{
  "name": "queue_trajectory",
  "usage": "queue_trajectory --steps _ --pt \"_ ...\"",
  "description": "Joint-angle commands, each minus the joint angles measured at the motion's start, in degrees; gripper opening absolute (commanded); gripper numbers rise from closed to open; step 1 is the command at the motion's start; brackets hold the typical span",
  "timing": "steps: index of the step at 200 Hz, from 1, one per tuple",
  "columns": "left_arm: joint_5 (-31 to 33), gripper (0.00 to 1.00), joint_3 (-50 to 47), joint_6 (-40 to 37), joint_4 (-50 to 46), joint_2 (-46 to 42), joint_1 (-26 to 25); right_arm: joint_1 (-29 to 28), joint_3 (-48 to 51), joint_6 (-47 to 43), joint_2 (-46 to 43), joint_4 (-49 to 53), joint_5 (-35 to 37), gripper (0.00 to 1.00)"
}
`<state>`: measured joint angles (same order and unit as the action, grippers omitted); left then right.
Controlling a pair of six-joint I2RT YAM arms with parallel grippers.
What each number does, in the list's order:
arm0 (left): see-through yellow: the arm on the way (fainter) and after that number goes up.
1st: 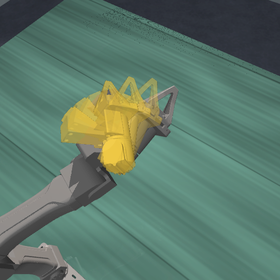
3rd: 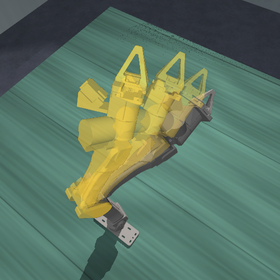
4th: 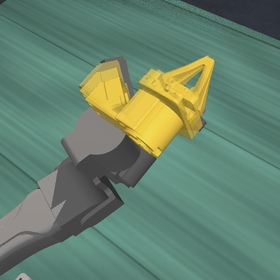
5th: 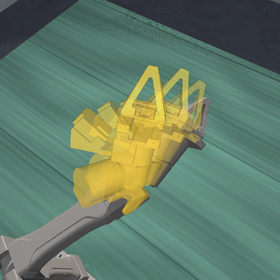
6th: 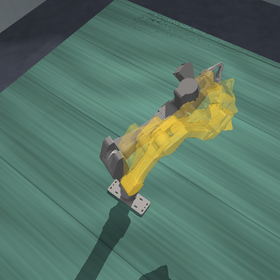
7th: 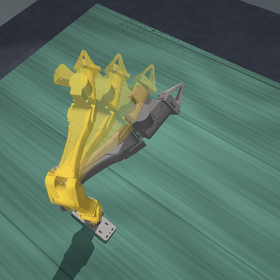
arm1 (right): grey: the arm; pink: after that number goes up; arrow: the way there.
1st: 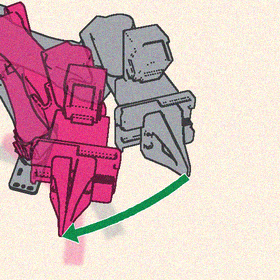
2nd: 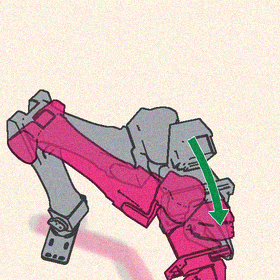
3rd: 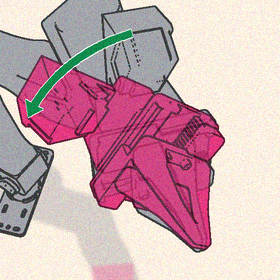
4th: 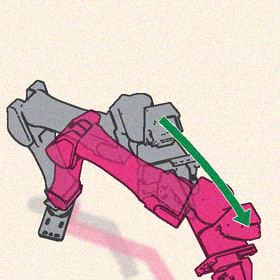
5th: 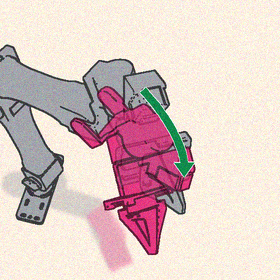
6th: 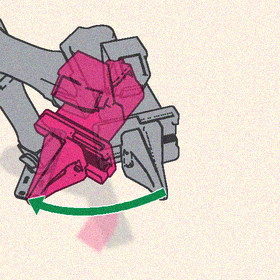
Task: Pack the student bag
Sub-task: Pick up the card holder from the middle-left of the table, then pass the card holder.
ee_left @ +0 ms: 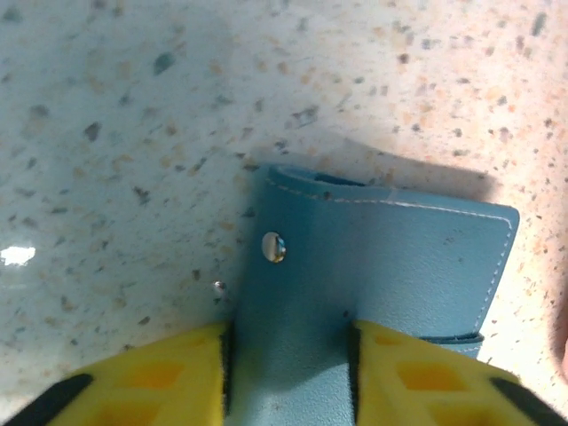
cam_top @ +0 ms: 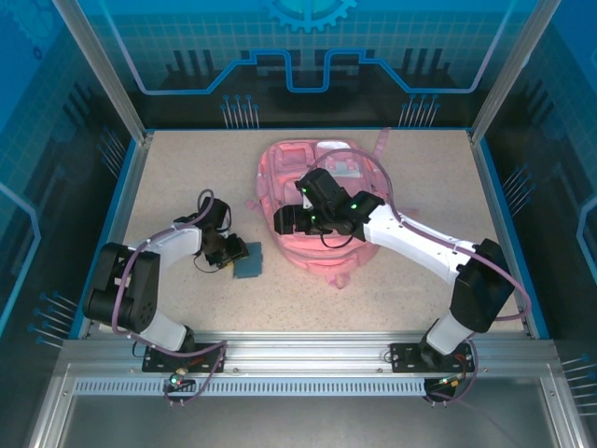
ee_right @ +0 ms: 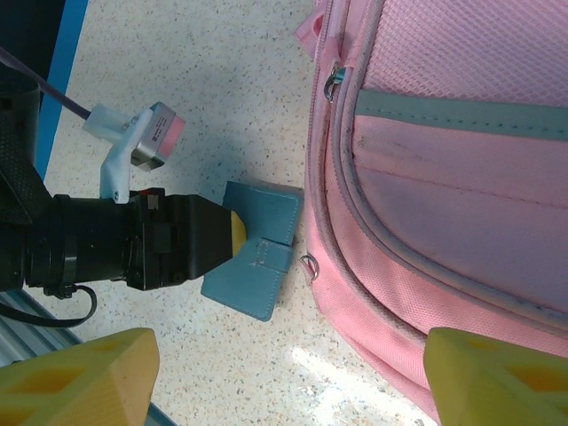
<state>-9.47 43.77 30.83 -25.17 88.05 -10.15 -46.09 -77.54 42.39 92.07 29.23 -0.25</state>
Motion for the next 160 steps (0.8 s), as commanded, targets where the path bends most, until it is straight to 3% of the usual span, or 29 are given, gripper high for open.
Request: queue_trajectory --steps 1,30,73,130,160 --pt "4.4 0.26 -0.3 -0.8 -1.5 2.0 -0.9 -0.4 -1.4 0.0 -0.9 1.8 1.3 0.79" --pt "4.4 0.13 -0.2 -0.5 -0.5 -2.4 -0.9 0.5 -0.9 -0.2 -2.5 2.4 2.5 0.79" --pt "1.7 0.05 0.3 0.5 1.5 -15.6 -0.9 4.1 2.1 -0.6 -5.6 0.7 -0.6 0.8" --pt "-16.7 0.05 2.6 10.1 11.4 -25.7 -0.9 9.4 6.9 -0.3 -5.8 -13.4 -24.0 0.8" --pt "-23.3 0.06 2.5 18.2 19.8 -26.3 -1.1 9.7 5.6 1.1 -3.2 -17.5 -31.5 0.79"
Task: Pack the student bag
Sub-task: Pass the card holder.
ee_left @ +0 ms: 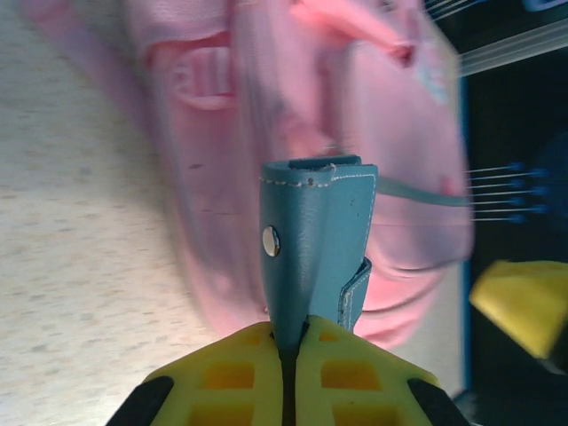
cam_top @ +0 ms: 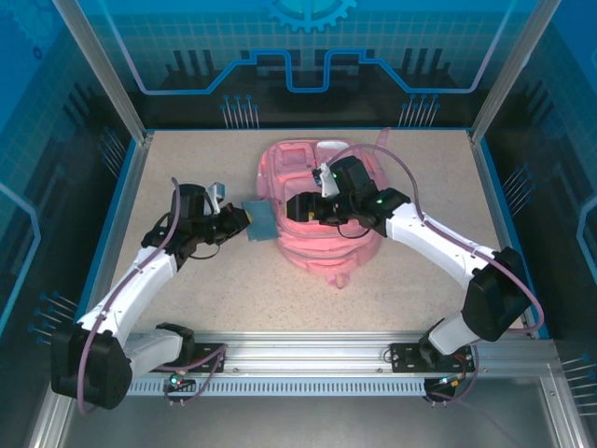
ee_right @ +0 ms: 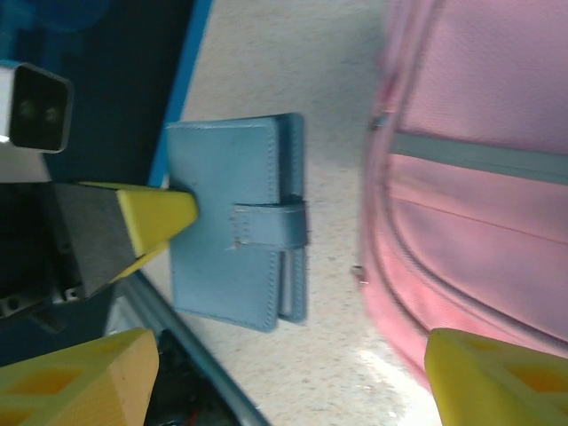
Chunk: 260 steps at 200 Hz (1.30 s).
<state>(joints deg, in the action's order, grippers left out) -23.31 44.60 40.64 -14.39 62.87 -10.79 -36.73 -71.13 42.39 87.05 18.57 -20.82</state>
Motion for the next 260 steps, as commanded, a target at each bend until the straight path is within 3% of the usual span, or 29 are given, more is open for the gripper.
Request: queue_trajectory --steps 1,48,90,103,130,147,195,245,260 --pt "-9.6 0.06 1.7 8.7 9.2 -1.1 -0.5 0.3 -0.8 1.2 1.9 -6.9 -11.0 0.79" --pt "-14.2 0.06 0.5 17.7 17.8 -0.1 -0.6 1.2 -3.0 4.3 5.1 -9.0 -15.0 0.72" --pt "-15.0 0.07 0.2 19.5 20.0 1.1 -0.5 2.5 -3.0 8.4 6.5 -13.8 -19.9 0.43" --pt "-15.5 0.14 0.0 19.4 20.9 1.4 -0.5 3.0 -2.4 9.5 6.3 -15.6 -21.2 0.32" --pt "-18.1 0.41 -0.3 17.5 23.8 1.4 -0.6 3.8 -2.0 9.7 5.9 -16.2 -23.1 0.18" --pt "-20.9 0.47 -0.6 17.7 27.3 2.1 -0.6 3.8 -2.5 8.4 5.8 -14.5 -23.3 0.17" --pt "-22.2 0.4 -0.7 15.9 28.0 3.8 -0.6 3.7 -4.0 7.4 7.3 -11.7 -24.8 0.17" --pt "-21.8 0.46 -1.1 13.9 26.5 5.4 -0.7 3.9 -4.8 8.5 7.5 -13.6 -29.0 0.17" --pt "-21.3 0.39 -1.5 14.5 27.8 5.5 -0.7 3.9 -4.9 8.9 7.5 -13.9 -29.7 0.17"
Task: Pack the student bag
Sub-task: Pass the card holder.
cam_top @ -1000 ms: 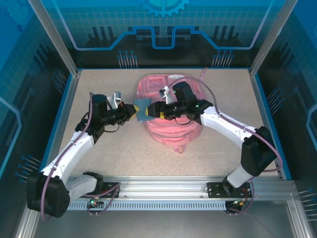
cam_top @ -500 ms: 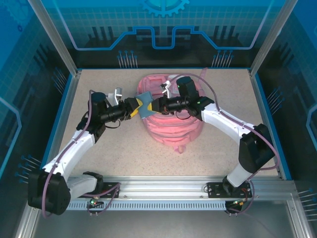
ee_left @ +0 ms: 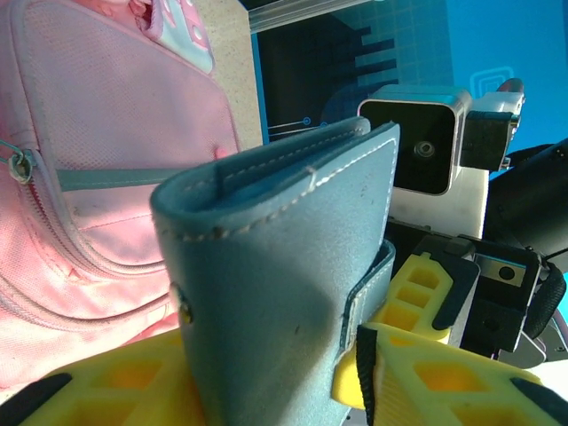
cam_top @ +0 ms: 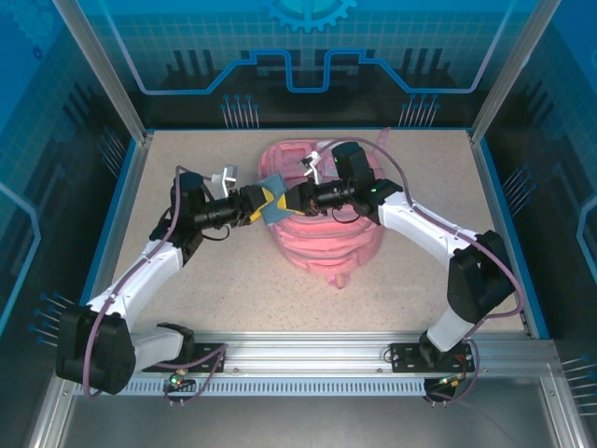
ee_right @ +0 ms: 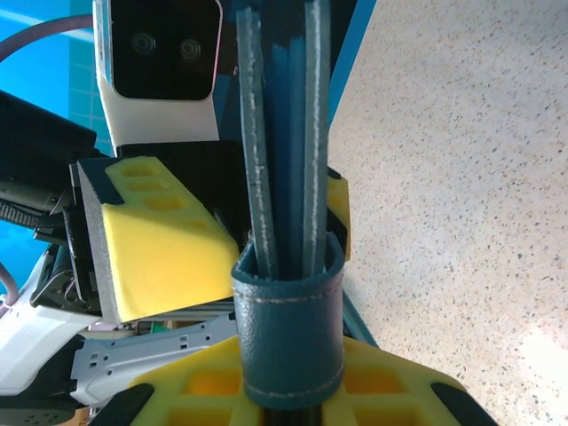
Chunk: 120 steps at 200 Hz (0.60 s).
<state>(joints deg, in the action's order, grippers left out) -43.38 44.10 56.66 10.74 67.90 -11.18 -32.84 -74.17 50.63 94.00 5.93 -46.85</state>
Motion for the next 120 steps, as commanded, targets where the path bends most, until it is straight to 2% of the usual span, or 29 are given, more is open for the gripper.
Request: queue_trajectory --steps 1,23,34,42,56,68,87,120 --pt "-1.3 0.37 -1.0 -1.4 2.9 0.5 -0.3 0.0 -1.9 0.7 0.5 -1.3 -3.7 0.17" --pt "-1.5 0.22 -1.5 0.0 5.4 0.8 -0.3 0.2 -2.3 -1.1 0.4 1.8 -2.3 0.19" --pt "-0.8 0.17 -1.4 -0.2 5.0 0.7 -0.2 0.5 -2.9 -3.5 0.0 6.0 0.4 0.24" --pt "0.0 0.15 -1.5 -0.6 4.1 0.7 0.0 0.8 -3.1 -5.6 -0.7 9.6 3.8 0.33" --pt "1.8 0.12 -2.0 -1.1 2.5 0.3 0.2 1.3 -3.4 -9.5 -2.4 17.1 12.6 0.57" --pt "3.8 0.11 -2.5 -1.8 0.6 -0.5 0.5 1.9 -2.7 -11.4 -4.5 21.7 20.2 0.67" --pt "7.5 0.1 -3.4 -3.1 -2.6 -1.8 0.7 4.3 0.3 -11.1 -7.9 25.6 28.7 0.72" --pt "11.7 0.1 -4.1 -5.4 -7.1 -3.3 0.7 9.8 5.1 -7.8 -13.3 32.6 41.1 0.72"
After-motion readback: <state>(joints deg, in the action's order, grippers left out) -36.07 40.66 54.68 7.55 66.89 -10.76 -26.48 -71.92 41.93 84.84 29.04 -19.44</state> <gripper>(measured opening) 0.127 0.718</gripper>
